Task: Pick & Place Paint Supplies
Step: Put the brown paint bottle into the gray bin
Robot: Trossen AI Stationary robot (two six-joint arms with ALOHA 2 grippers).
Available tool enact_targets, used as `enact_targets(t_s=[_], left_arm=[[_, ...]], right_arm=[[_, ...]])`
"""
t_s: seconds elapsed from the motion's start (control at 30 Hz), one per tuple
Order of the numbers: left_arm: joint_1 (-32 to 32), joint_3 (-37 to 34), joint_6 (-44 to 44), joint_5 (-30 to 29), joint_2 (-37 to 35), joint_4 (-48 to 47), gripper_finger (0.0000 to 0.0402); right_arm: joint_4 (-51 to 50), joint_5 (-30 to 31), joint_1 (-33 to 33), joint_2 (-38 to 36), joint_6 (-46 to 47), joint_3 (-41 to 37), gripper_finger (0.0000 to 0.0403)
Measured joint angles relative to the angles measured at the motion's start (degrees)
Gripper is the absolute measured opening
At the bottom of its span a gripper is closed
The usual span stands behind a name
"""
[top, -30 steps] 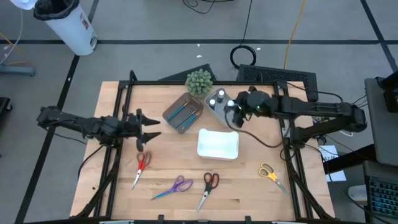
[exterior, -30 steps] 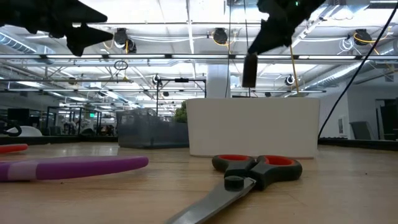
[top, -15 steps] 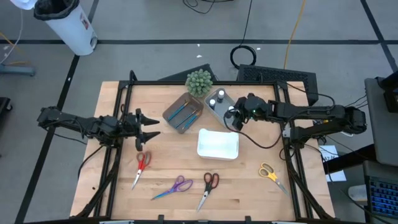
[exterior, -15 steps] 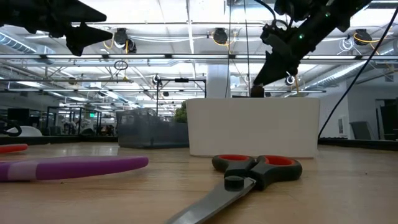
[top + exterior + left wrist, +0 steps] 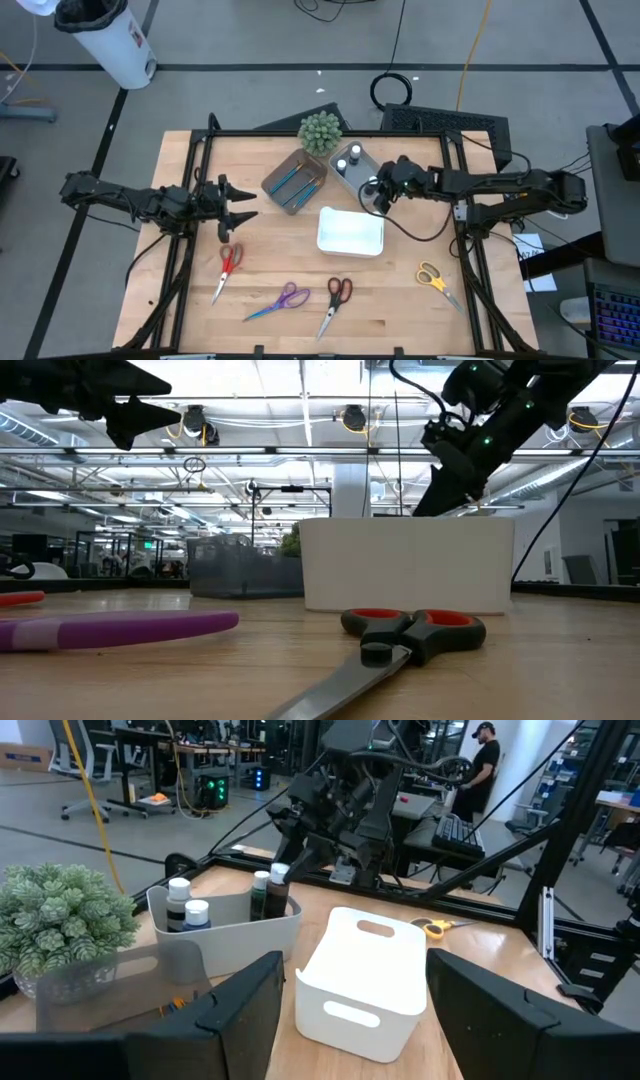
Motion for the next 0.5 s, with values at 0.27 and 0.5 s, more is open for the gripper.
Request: enact_targets(t_s=[0.27,0.5], left_arm=[[0.00,0.00,0.01,0.00,0.00,0.02,0.0253],[0.00,0.00,0.03,0.00,0.00,0.02,0.0253]], right_arm=[[2.49,0.00,0.07,5.25,-1.92,-0.14,0.0097],[3.68,0.00,0.07,7.69,-1.93,-0.14,0.0097]])
